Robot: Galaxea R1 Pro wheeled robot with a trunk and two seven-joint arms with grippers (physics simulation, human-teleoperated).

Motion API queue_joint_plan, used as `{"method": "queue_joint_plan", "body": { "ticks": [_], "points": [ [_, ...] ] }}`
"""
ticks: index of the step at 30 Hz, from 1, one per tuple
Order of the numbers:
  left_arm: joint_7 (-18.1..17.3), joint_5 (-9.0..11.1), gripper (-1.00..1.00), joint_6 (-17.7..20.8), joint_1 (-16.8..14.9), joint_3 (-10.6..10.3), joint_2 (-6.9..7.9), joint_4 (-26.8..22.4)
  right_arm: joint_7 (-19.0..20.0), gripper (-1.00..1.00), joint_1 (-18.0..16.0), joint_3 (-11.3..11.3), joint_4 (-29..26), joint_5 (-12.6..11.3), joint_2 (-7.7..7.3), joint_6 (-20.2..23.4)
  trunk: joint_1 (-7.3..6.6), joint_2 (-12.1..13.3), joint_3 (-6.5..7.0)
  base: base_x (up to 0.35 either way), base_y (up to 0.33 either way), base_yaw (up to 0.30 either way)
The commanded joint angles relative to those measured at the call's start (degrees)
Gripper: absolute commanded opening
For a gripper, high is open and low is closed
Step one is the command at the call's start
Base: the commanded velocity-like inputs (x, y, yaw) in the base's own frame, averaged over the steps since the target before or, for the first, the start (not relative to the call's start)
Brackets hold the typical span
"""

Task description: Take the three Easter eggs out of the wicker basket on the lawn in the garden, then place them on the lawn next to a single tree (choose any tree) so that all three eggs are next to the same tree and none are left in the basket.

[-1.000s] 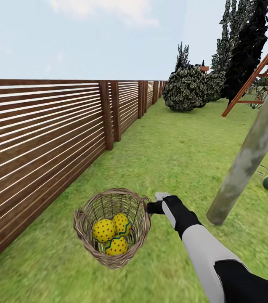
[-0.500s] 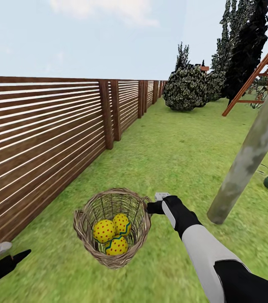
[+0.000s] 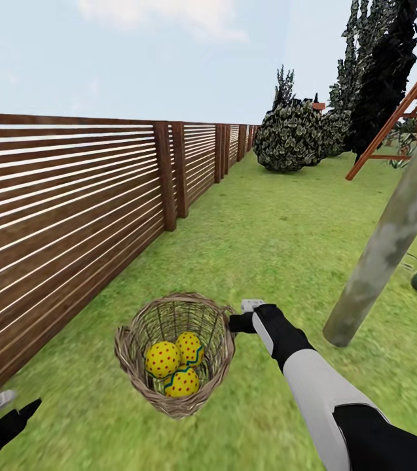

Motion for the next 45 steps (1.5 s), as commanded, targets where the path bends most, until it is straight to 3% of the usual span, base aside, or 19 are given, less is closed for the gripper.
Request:
{"method": "queue_joint_plan", "body": {
  "ticks": [1,7,10,19,24,29,30,45],
  "points": [
    [0.2,0.1,1.00,0.1,-0.1,0.1,-0.17,0.3,0.1,-1.00,0.0,-0.1,-0.1,-0.6,-0.08,0.3,0.22,-0.5,-0.24,0.000,0.000,0.000],
    [0.7,0.1,1.00,-0.3,-0.1,0.1,-0.44,0.8,0.1,-1.00,0.0,-0.4,-0.2,-0.5,-0.28,0.3,1.54,-2.9,-1.32,0.000,0.000,0.000],
    [1.3,-0.2,1.00,-2.3,-0.1,0.1,-1.92,0.8,0.1,-1.00,0.0,-0.6,-0.2,-0.5,-0.29,0.3,2.20,-4.1,-1.86,0.000,0.000,0.000],
    [1.0,-0.5,1.00,0.4,0.1,0.7,1.02,1.6,0.1,-1.00,0.1,-0.8,-0.5,1.9,-0.72,0.4,2.19,-4.1,-1.86,0.000,0.000,0.000],
    [1.0,-0.5,1.00,0.4,0.1,0.7,1.04,1.6,0.1,-1.00,0.1,-0.8,-0.5,3.1,-0.72,0.4,2.19,-4.1,-1.86,0.000,0.000,0.000],
    [1.2,-0.3,1.00,-0.5,0.9,1.4,1.67,1.8,0.2,-1.00,0.1,-0.8,-0.5,4.1,-0.83,0.4,3.29,-6.1,-2.75,0.000,0.000,0.000],
    [1.2,-0.3,1.00,-0.6,0.9,1.4,1.70,1.8,0.2,-1.00,0.1,-0.8,-0.5,-0.5,-0.82,0.4,3.51,-6.5,-2.93,0.000,0.000,0.000],
    [1.2,-0.3,1.00,-1.3,1.0,1.4,1.72,2.5,0.2,-1.00,0.1,-0.8,-0.5,-0.5,-0.88,0.4,6.81,-12.5,-5.63,0.000,0.000,0.000]
  ]
}}
